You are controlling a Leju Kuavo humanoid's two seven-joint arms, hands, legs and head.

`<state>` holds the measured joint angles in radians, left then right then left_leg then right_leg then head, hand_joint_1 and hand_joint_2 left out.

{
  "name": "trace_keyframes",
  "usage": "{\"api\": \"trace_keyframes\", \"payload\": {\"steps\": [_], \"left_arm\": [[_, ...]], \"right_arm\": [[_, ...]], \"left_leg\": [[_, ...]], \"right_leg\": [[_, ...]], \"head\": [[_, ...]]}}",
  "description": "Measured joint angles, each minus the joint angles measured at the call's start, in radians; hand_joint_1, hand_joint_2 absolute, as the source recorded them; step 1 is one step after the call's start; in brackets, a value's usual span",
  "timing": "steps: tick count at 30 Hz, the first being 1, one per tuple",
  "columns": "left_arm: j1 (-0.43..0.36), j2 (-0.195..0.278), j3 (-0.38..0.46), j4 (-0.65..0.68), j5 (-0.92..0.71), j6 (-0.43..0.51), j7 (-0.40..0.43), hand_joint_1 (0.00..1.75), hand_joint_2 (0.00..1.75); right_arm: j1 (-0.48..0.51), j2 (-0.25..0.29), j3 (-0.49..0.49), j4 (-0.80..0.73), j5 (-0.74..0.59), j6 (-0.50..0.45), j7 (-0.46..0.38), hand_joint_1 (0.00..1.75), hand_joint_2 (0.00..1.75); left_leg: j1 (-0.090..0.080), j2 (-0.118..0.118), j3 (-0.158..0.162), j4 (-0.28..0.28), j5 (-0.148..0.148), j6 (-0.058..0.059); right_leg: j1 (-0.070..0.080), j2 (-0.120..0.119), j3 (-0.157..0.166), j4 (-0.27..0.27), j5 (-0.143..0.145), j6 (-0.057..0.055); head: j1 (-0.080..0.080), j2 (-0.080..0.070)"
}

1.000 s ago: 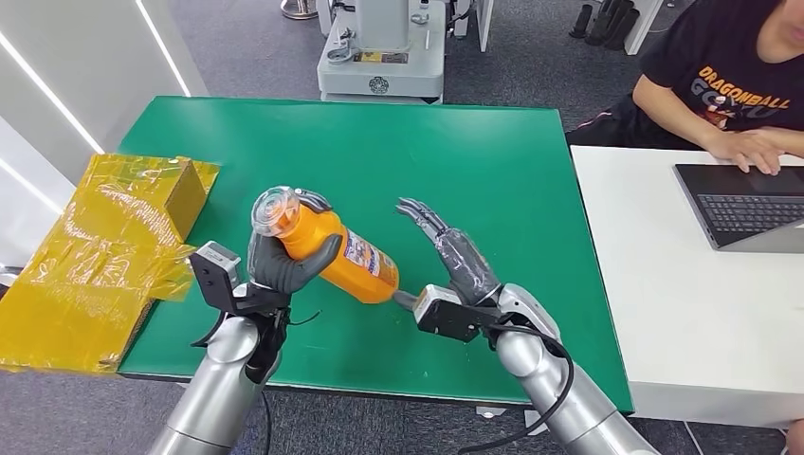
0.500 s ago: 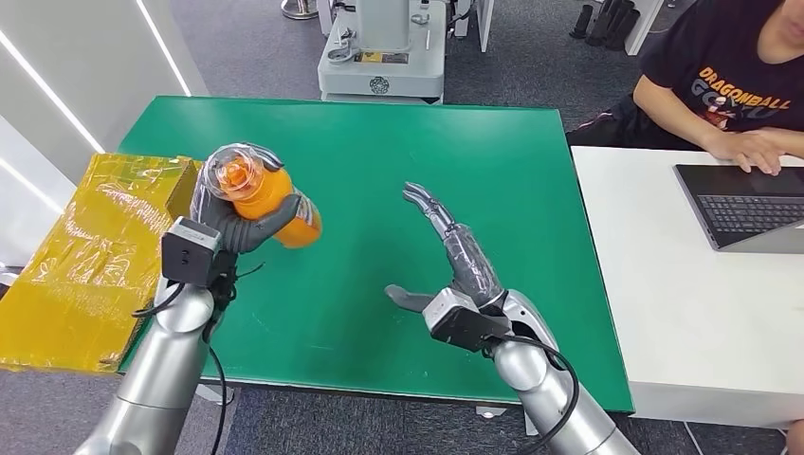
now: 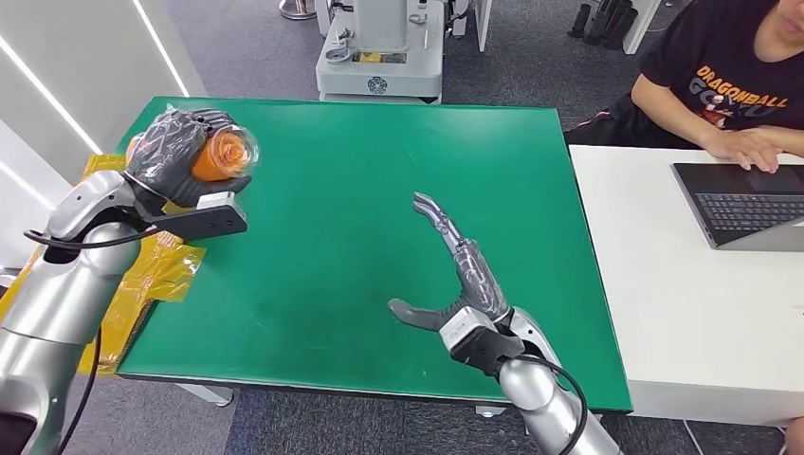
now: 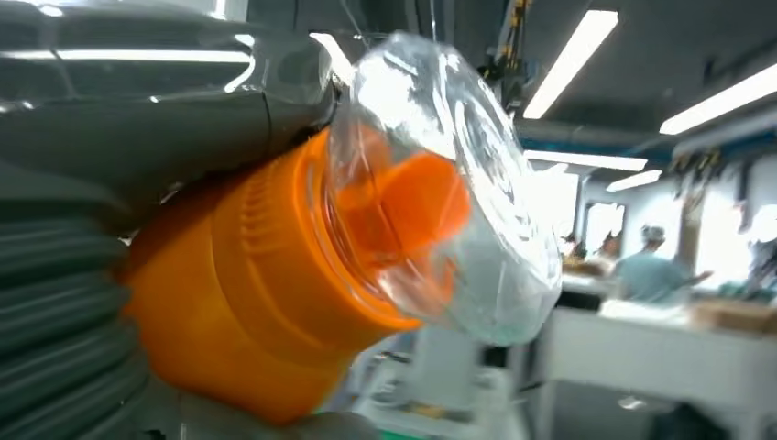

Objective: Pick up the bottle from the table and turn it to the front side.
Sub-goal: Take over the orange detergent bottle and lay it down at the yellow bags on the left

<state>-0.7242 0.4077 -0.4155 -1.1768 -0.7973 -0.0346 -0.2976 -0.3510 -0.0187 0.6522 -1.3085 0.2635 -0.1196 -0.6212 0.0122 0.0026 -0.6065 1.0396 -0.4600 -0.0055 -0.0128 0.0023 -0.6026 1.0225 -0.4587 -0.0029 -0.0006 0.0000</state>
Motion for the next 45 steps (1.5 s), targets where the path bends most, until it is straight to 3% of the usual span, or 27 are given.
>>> {"api": "trace_keyframes", "payload": {"steps": [5, 10, 13, 20, 29, 39, 45], "left_arm": [[-0.053, 0.089, -0.075, 0.035, -0.09, -0.091, -0.01, 1.75, 1.75], [-0.084, 0.154, -0.134, 0.072, -0.166, -0.109, 0.005, 1.75, 1.75], [-0.097, 0.185, -0.166, 0.1, -0.197, -0.117, 0.002, 1.75, 1.75], [-0.162, 0.222, -0.289, 0.253, -0.174, -0.222, -0.107, 1.75, 1.75], [-0.18, 0.187, -0.413, 0.504, -0.136, -0.149, -0.149, 1.75, 1.75], [-0.148, 0.05, -0.44, 0.707, -0.128, -0.054, -0.127, 1.75, 1.75], [-0.122, 0.01, -0.441, 0.759, -0.133, -0.007, -0.114, 1.75, 1.75]], "right_arm": [[0.026, 0.001, -0.017, -0.034, -0.083, 0.019, 0.01, 0.0, 1.75], [0.077, 0.001, -0.03, -0.099, -0.137, 0.01, 0.009, 0.0, 1.75], [0.119, 0.001, -0.03, -0.145, -0.138, -0.006, 0.005, 0.0, 1.75], [0.197, 0.009, -0.031, -0.204, -0.21, 0.025, 0.0, 0.0, 1.75], [0.213, 0.022, -0.03, -0.208, -0.237, 0.006, -0.01, 0.0, 1.75], [0.218, 0.035, -0.027, -0.241, -0.27, -0.052, -0.032, 0.0, 1.75], [0.221, 0.036, -0.02, -0.259, -0.286, -0.08, -0.028, 0.0, 1.75]], "left_leg": [[0.0, 0.0, 0.0, 0.0, 0.0, 0.0], [0.0, 0.0, 0.0, 0.0, 0.0, 0.0], [0.0, 0.0, 0.0, 0.0, 0.0, 0.0], [0.0, 0.001, 0.0, -0.001, 0.0, 0.0], [0.0, 0.001, 0.0, 0.0, 0.0, 0.0], [0.0, 0.0, -0.001, 0.0, 0.0, 0.0], [0.0, 0.0, -0.001, 0.0, 0.0, 0.0]], "right_leg": [[0.0, 0.0, 0.0, 0.0, 0.0, 0.0], [0.0, 0.0, -0.001, 0.0, 0.0, 0.0], [0.0, 0.0, -0.001, 0.0, 0.0, 0.0], [0.0, 0.001, -0.001, 0.0, -0.001, -0.001], [0.0, 0.001, -0.001, 0.0, -0.001, -0.001], [0.0, 0.0, 0.0, 0.0, 0.0, -0.001], [0.0, 0.0, -0.001, 0.0, 0.0, -0.001]], "head": [[0.0, 0.0], [0.0, 0.0], [0.0, 0.0], [0.0, 0.0], [0.0, 0.0], [0.0, 0.0], [0.0, 0.0]]}}
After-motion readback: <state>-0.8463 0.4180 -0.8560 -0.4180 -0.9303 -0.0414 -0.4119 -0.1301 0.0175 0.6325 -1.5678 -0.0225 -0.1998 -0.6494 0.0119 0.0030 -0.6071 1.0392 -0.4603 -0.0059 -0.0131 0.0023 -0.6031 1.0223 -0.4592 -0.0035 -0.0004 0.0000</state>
